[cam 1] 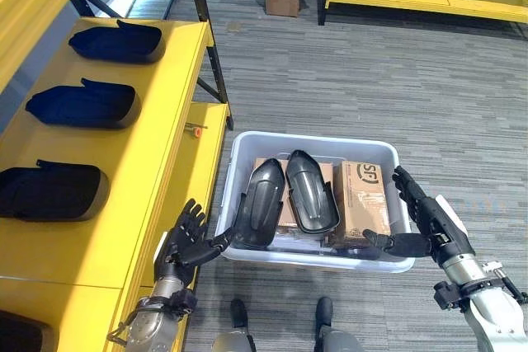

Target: Move parts from the plastic box to the shelf.

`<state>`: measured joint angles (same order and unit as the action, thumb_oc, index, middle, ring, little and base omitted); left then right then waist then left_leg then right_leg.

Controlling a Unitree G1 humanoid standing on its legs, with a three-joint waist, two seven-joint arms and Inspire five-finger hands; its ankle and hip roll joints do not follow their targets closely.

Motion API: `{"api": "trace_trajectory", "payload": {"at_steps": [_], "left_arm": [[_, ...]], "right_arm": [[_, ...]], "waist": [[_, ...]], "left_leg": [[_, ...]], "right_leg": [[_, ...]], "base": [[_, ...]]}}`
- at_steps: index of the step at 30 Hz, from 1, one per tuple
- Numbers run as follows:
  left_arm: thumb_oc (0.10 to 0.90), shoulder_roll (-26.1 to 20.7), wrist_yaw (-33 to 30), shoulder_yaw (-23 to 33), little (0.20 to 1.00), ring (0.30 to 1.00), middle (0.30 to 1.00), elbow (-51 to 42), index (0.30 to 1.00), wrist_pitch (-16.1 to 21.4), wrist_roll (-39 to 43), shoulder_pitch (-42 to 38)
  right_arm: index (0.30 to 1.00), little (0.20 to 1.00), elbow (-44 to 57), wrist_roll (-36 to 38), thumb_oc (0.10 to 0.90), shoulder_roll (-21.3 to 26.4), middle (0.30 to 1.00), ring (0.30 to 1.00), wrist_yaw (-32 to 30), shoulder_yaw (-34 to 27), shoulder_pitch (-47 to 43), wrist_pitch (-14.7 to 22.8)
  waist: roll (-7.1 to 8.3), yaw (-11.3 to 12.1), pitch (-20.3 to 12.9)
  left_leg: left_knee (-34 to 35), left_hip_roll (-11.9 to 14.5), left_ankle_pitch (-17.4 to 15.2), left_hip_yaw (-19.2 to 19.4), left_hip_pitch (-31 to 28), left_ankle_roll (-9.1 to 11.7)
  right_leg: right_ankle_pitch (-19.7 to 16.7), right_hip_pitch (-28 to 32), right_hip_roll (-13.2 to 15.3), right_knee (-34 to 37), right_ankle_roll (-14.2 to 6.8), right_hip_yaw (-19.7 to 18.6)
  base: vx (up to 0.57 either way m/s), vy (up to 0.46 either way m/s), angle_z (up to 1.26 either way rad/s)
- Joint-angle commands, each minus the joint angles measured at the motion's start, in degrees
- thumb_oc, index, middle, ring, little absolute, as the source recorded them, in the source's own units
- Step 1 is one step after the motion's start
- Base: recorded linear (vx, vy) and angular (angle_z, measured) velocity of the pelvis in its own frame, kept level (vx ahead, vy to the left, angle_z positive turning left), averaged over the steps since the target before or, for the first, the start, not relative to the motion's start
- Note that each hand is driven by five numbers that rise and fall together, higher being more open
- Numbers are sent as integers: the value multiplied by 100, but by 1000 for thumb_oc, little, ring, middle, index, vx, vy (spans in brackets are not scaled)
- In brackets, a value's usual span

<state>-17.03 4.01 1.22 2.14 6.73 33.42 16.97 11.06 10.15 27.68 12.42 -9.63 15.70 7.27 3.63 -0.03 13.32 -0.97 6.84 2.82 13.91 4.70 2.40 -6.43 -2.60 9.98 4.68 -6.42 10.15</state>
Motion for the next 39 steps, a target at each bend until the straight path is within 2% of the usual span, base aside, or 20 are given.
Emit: {"api": "trace_trajectory", "payload": {"at_steps": [1, 8, 10, 11, 13, 14, 15, 16, 17, 18, 19, 20, 21, 22, 23, 25, 27, 30, 32, 39], "left_arm": [[900, -308, 73, 204, 1000, 1000, 1000, -529, 1000, 464, 26, 83], [900, -418, 70, 157, 1000, 1000, 1000, -549, 1000, 441, -3, 14], [900, -462, 42, 161, 1000, 1000, 1000, -527, 1000, 442, -32, -15], [900, -535, 7, 161, 1000, 1000, 1000, -496, 1000, 447, -49, -65], [900, -602, -14, 145, 1000, 1000, 1000, -494, 1000, 464, -52, -124], [900, -669, -64, 192, 1000, 1000, 1000, -521, 1000, 499, -61, -175], [900, -688, -72, 230, 1000, 1000, 1000, -535, 1000, 495, -56, -179], [900, -688, -72, 233, 1000, 1000, 1000, -536, 1000, 494, -56, -178], [900, -703, -75, 286, 1000, 1000, 1000, -570, 1000, 493, -47, -159], [900, -747, -91, 391, 1000, 1000, 1000, -562, 1000, 462, -35, -154], [900, -799, -64, 368, 1000, 1000, 1000, -523, 1000, 451, -106, -149], [900, -801, -64, 370, 1000, 1000, 1000, -521, 1000, 452, -108, -151], [900, -795, -44, 365, 1000, 1000, 1000, -562, 1000, 465, -82, -172], [900, -721, 6, 405, 1000, 1000, 1000, -599, 1000, 481, -77, -85], [900, -711, 18, 398, 1000, 1000, 1000, -636, 1000, 473, -91, -85], [900, -762, 48, 328, 1000, 1000, 1000, -639, 1000, 465, -36, -136], [900, -817, 15, 214, 1000, 1000, 1000, -750, 1000, 470, 115, -161], [900, -801, 6, 197, 1000, 1000, 1000, -784, 1000, 464, 150, -163], [900, -869, -49, 116, 1000, 1000, 1000, -857, 1000, 487, 202, -158], [900, -903, -241, 94, 1000, 1000, 1000, -946, 1000, 594, 318, -181]], "right_arm": [[1000, 1000, 513, 166, 900, 223, 1000, 1000, -115, -354, -284, 512], [1000, 1000, 537, 139, 900, 254, 1000, 1000, -165, -262, -454, 530], [1000, 1000, 552, 76, 900, 230, 1000, 1000, -191, -214, -526, 552], [1000, 1000, 531, 19, 900, 220, 1000, 1000, -213, -120, -674, 551], [1000, 1000, 525, 0, 900, 229, 1000, 1000, -222, -82, -762, 555], [1000, 1000, 519, -46, 900, 245, 1000, 1000, -273, 13, -912, 572], [1000, 1000, 501, -88, 900, 255, 1000, 1000, -304, 62, -979, 565], [1000, 1000, 498, -89, 900, 255, 1000, 1000, -306, 65, -983, 567], [1000, 1000, 483, -122, 900, 306, 1000, 1000, -318, 141, -1103, 564], [1000, 1000, 491, -140, 900, 412, 1000, 1000, -311, 252, -1270, 556], [1000, 1000, 507, -184, 900, 506, 1000, 1000, -236, 265, -1301, 506], [1000, 1000, 505, -183, 900, 504, 1000, 1000, -234, 267, -1305, 505], [1000, 1000, 513, -233, 900, 589, 1000, 1000, -258, 312, -1387, 508], [1000, 1000, 594, -90, 900, 823, 1000, 1000, -184, 296, -1441, 508], [1000, 1000, 623, -61, 900, 972, 1000, 1000, -170, 315, -1542, 508], [1000, 1000, 661, 45, 900, 1288, 1000, 1000, -175, 438, -1864, 518], [1000, 1000, 664, 28, 900, 1972, 1000, 1000, -322, 803, -2587, 503], [1000, 1000, 630, -14, 900, 2124, 1000, 1000, -384, 917, -2813, 506], [1000, 1000, 576, -263, 900, 2644, 1000, 1000, -621, 1210, -3514, 508], [1000, 1000, 467, -915, 900, 3396, 1000, 1000, -1128, 1602, -4557, 536]], "waist": [[191, -89, -497], [246, -81, -481], [254, -82, -402], [221, -109, -259], [168, -153, -160], [91, -119, -75], [73, -60, -74], [72, -68, -66], [75, 27, -43], [162, 239, 1], [266, 227, -5], [266, 224, -7], [332, 228, 13], [326, 255, 18], [317, 251, 57], [250, 246, 134], [112, 302, 408], [83, 308, 469], [37, 385, 672], [12, 511, 1079]], "left_leg": [[-565, 285, -186, -210, 686, 138], [-776, 226, -391, -193, 758, 31], [-710, 176, -463, -139, 646, -56], [-578, 165, -446, -72, 554, -142], [-535, 191, -406, -82, 564, -150], [-519, 280, -403, -40, 577, -140], [-524, 325, -421, -8, 579, -111], [-526, 326, -422, -16, 574, -110], [-536, 404, -439, 39, 556, -49], [-733, 613, -562, 47, 575, 149], [-791, 662, -524, 3, 638, 210], [-803, 669, -525, -2, 647, 216], [-818, 722, -352, 53, 745, 204], [-786, 864, -333, 20, 668, 374], [-794, 904, -179, 48, 746, 363], [-788, 1085, -102, -87, 849, 545], [-660, 1250, 91, -121, 991, 683], [-627, 1268, 130, -108, 1026, 702], [-583, 1328, 226, -67, 1173, 741], [-682, 1371, 290, -80, 1641, 768]], "right_leg": [[835, 700, 360, -347, -284, 123], [738, 611, 474, -472, -378, 138], [579, 376, 517, -815, -461, 47], [257, -46, 495, -1328, -569, -108], [178, -289, 401, -1562, -620, -263], [233, -454, 474, -1583, -566, -159], [221, -357, 625, -1409, -512, 42], [217, -338, 622, -1396, -511, 53], [104, -231, 831, -1144, -478, 389], [64, 34, 1052, -747, -480, 891], [157, 89, 972, -667, -491, 731], [162, 88, 966, -666, -487, 734], [108, -15, 917, -675, -459, 709], [258, 47, 788, -651, -483, 857], [234, 46, 766, -633, -429, 963], [490, 45, 601, -700, -407, 1042], [626, -132, 486, -785, -349, 1203], [638, -216, 480, -821, -346, 1197], [642, -502, 463, -920, -333, 1150], [635, -1166, 468, -1266, -301, 1072]], "base": [[0, 0, 0], [7, 48, 1], [-68, 83, -9], [-153, 68, -19], [-137, 46, -25], [-54, -19, -18], [-52, -19, -18], [6, -82, -36], [67, -241, -45], [87, -352, -47], [85, -303, -41], [-53, -161, -31], [26, -184, 8], [-24, -251, 16], [48, -303, 11], [-7, -273, -5], [-52, -249, 17], [-41, -75, -5], [-64, -100, 0], [-53, -53, 4]]}}
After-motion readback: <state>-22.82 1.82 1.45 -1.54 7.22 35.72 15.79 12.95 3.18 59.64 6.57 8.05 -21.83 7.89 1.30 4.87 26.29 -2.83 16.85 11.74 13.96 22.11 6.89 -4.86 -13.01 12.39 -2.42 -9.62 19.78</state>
